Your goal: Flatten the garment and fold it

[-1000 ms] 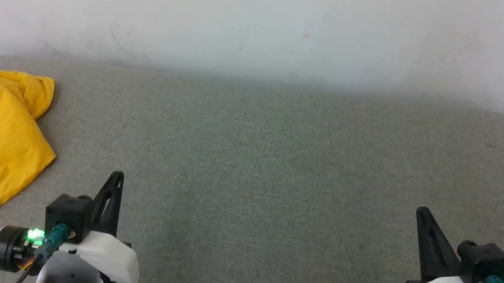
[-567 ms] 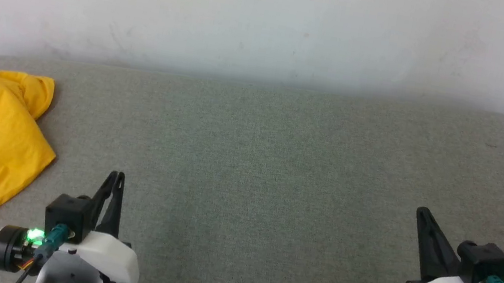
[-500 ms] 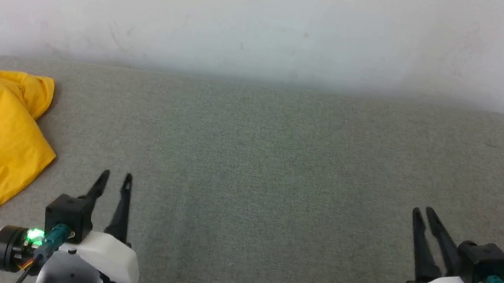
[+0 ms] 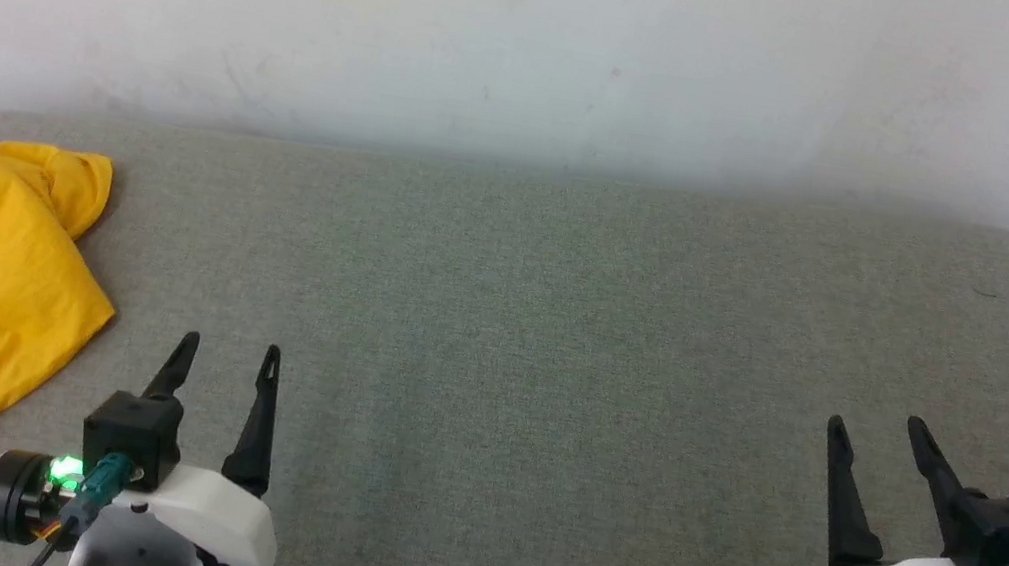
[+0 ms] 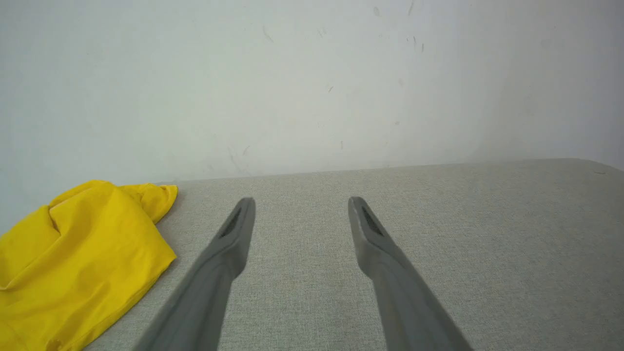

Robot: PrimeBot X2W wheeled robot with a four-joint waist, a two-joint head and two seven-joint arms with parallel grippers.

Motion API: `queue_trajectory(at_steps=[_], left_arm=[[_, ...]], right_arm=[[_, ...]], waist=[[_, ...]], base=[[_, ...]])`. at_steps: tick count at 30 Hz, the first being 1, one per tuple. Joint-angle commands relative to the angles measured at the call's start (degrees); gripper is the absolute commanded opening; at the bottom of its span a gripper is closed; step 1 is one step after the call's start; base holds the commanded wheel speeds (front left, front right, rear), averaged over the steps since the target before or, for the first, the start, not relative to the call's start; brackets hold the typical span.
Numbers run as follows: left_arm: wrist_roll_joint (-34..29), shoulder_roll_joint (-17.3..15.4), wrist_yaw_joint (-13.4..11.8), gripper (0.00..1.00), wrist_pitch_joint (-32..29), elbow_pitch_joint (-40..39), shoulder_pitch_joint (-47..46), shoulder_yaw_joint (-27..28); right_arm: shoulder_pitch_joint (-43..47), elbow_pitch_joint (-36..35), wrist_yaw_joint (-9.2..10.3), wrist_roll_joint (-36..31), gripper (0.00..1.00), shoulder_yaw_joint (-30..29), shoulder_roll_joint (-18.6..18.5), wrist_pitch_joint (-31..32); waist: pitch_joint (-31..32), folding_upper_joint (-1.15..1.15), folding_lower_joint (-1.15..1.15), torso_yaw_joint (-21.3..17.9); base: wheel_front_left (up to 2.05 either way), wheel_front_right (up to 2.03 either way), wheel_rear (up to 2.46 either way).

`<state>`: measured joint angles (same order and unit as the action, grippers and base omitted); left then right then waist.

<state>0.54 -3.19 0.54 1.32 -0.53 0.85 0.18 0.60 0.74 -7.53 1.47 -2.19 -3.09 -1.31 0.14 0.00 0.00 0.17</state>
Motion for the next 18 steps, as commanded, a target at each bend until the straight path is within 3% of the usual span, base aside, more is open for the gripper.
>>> queue_trajectory(at_steps=[1, 18], left_arm=[[0.6, 0.0, 0.5, 1.00, 0.6, -0.3, 0.9, 0.2], [1.4, 0.1, 0.8, 1.00, 2.7, -0.9, 1.5, 1.1]], right_arm=[[0.5, 0.2, 0.01, 0.5, 1.00, -0.6, 0.0, -0.7], [0.5, 1.2, 0.01, 1.2, 1.00, -3.4, 0.1, -2.7]], waist=[[0.0, 0.00, 0.00, 0.0], [-0.5, 0.00, 0.00, 1.3]], base=[[0.00, 0.00, 0.00], [0.00, 0.00, 0.00]])
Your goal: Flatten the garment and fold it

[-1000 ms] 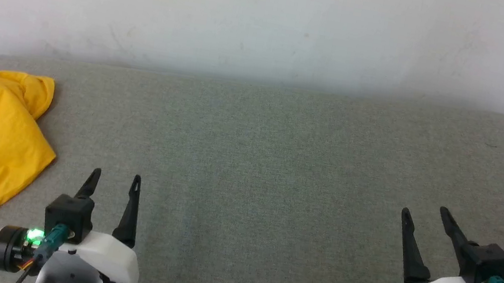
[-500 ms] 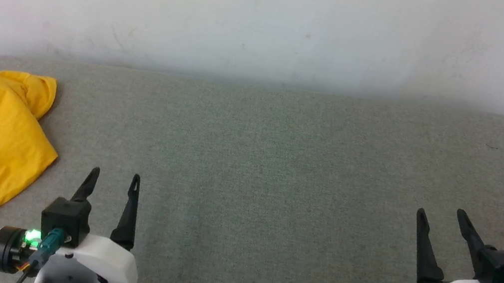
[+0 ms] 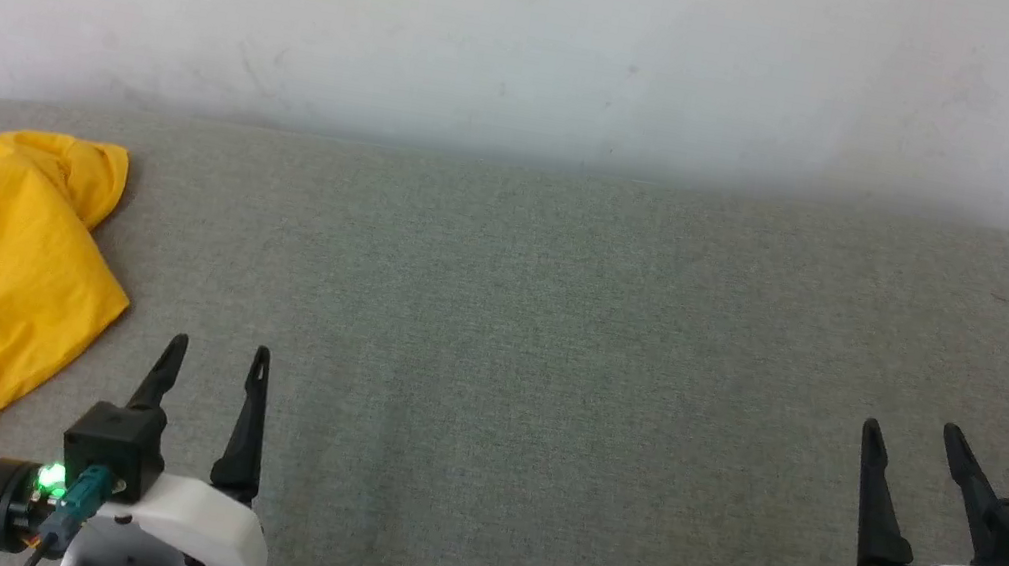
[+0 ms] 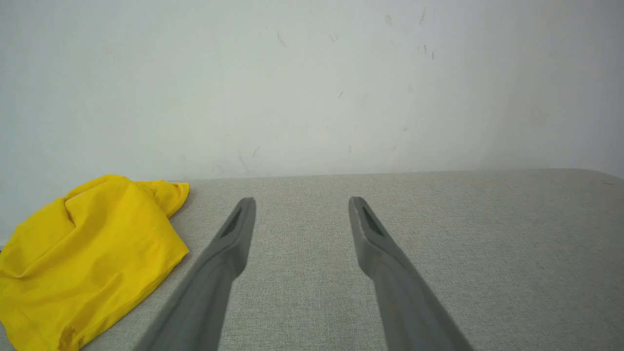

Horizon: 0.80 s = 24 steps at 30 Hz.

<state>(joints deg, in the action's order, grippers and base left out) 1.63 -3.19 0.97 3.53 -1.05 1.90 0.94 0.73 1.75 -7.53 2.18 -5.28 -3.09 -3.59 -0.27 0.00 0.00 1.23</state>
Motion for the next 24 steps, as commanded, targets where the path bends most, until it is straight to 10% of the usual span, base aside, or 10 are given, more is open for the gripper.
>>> queue_trajectory(at_steps=[1, 24], left_arm=[[0.4, 0.1, 0.4, 1.00, 0.6, -0.4, 0.4, 0.4], [2.7, 0.1, -0.4, 1.00, 3.3, -1.7, 1.9, 0.9]], right_arm=[[0.4, 0.2, 0.01, 0.5, 1.00, -0.4, 0.1, -0.5], [-0.1, 1.5, 0.02, -0.1, 1.00, -0.4, 0.1, -3.3]], waist=[[-0.1, 0.00, 0.00, 0.4], [-1.0, 0.00, 0.00, 8.3]], base=[[0.00, 0.00, 0.00], [0.00, 0.00, 0.00]])
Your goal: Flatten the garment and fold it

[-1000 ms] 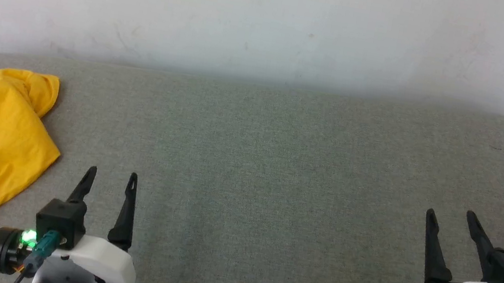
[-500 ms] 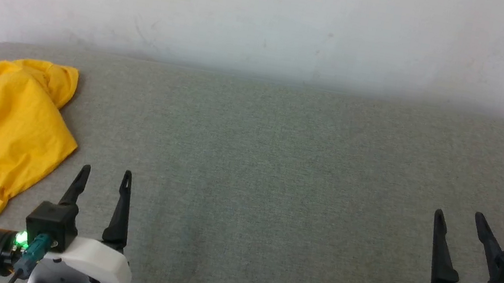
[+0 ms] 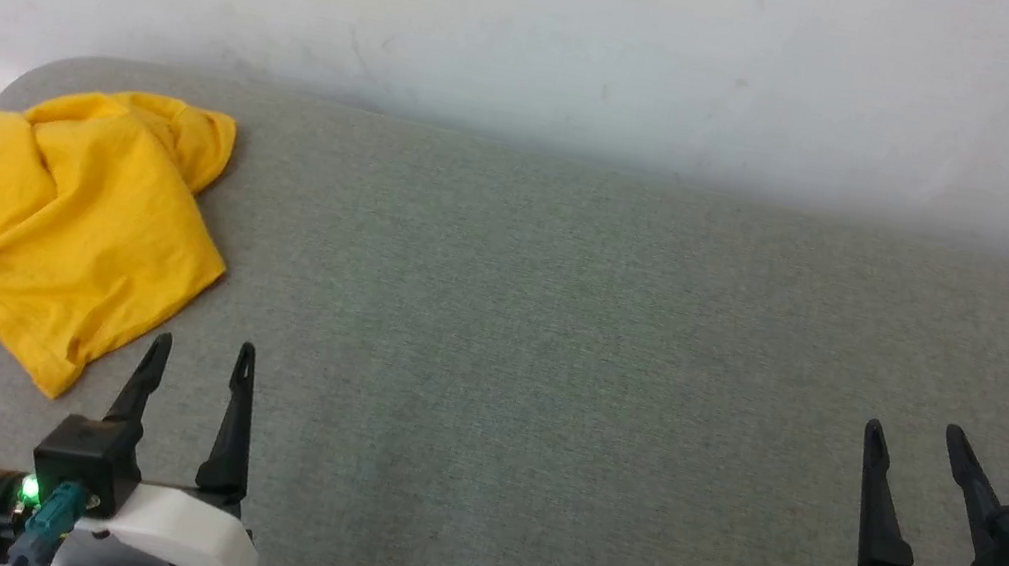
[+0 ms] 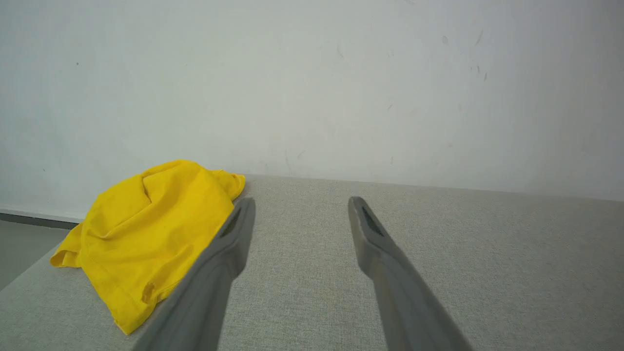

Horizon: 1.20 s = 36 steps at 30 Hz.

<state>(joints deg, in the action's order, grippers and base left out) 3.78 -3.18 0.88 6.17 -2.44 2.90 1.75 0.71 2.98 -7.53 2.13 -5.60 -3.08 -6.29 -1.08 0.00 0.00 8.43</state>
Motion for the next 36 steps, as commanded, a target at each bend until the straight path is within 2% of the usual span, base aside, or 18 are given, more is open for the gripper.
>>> queue_trajectory(at_steps=[1, 23, 36], left_arm=[[0.7, 0.1, -0.4, 1.00, 0.8, -0.4, 1.0, 0.1], [3.0, 0.2, -1.5, 1.00, 3.3, -1.1, 3.0, 0.1], [3.5, 0.2, -1.1, 1.00, 4.9, -0.9, 4.6, 0.7]], right_arm=[[-0.2, 0.4, 0.02, -0.1, 1.00, -0.1, 0.1, -0.7], [-0.3, 3.8, 0.03, -1.2, 1.00, 1.6, 0.1, -3.2], [0.1, 5.8, 0.03, -0.7, 1.00, 2.2, 0.1, -4.8]], waist=[[-0.2, 0.00, 0.00, 1.5], [0.5, 0.00, 0.00, 10.7], [1.7, 0.00, 0.00, 16.4]], base=[[0.00, 0.00, 0.00], [0.00, 0.00, 0.00], [0.00, 0.00, 0.00]])
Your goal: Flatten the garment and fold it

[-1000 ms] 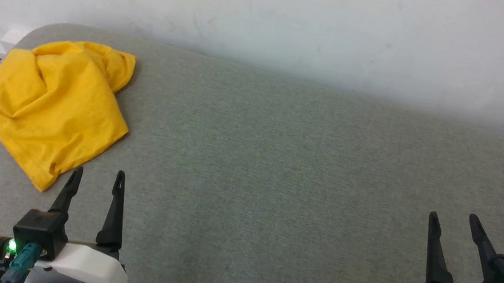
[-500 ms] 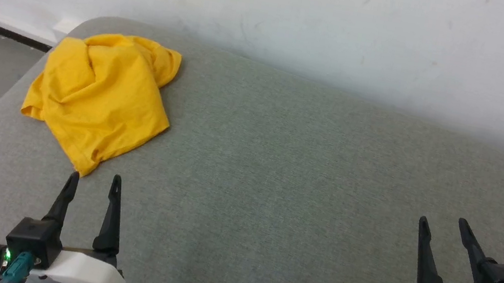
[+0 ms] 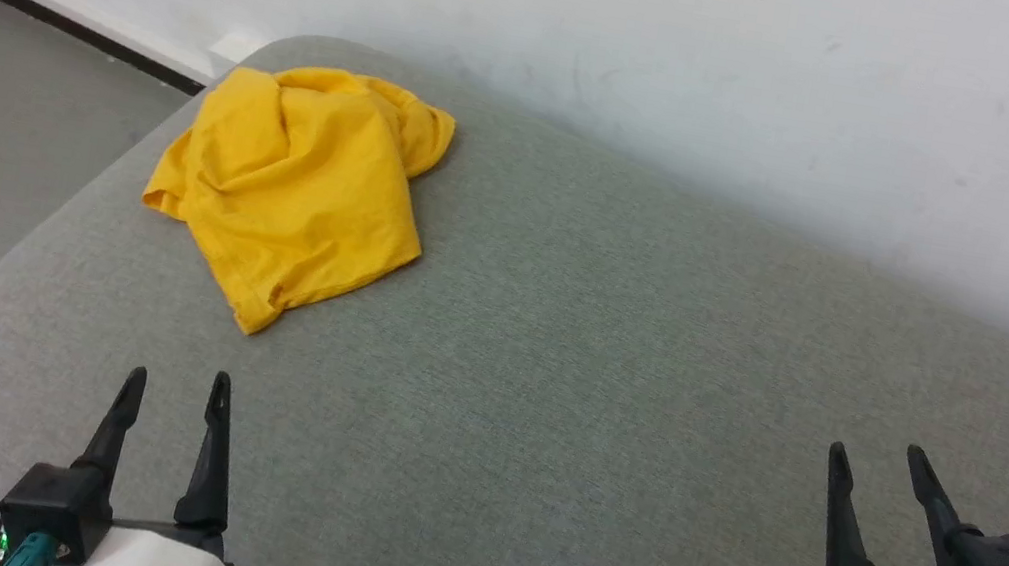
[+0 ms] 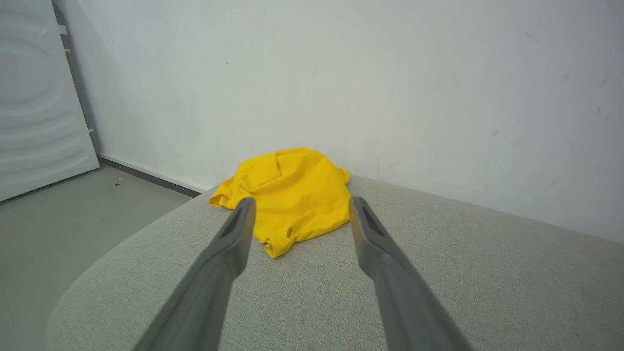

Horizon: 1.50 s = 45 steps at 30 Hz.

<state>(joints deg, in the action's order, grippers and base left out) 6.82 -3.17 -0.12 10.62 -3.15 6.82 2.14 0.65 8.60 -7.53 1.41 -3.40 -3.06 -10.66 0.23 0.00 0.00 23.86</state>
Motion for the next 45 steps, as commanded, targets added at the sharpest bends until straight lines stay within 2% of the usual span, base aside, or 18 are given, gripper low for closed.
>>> queue_trajectory(at_steps=[1, 11, 33, 45], left_arm=[[0.5, 0.2, -0.1, 1.00, 0.5, -0.2, 0.9, 0.3], [1.0, 0.2, 0.4, 1.00, 1.7, -0.2, 2.1, 0.9], [2.6, 0.3, 1.0, 1.00, 4.4, 0.0, 3.2, 2.3], [2.3, 0.3, 1.6, 1.00, 4.4, 0.1, 2.9, 2.3]], right_arm=[[0.2, 0.4, 0.03, 0.1, 1.00, 0.0, 0.1, -0.5], [0.6, 1.3, 0.04, 0.4, 1.00, -0.3, 0.1, -1.7], [0.4, 2.9, 0.04, -0.4, 1.00, -2.1, 0.2, -4.3], [0.4, 2.6, 0.04, -0.5, 1.00, -2.1, 0.2, -4.3]], waist=[[0.5, 0.00, 0.00, 1.4], [0.9, 0.00, 0.00, 5.3], [0.4, 0.00, 0.00, 10.9], [0.7, 0.00, 0.00, 10.6]], base=[[0.00, 0.00, 0.00], [0.00, 0.00, 0.00], [0.00, 0.00, 0.00], [0.00, 0.00, 0.00]])
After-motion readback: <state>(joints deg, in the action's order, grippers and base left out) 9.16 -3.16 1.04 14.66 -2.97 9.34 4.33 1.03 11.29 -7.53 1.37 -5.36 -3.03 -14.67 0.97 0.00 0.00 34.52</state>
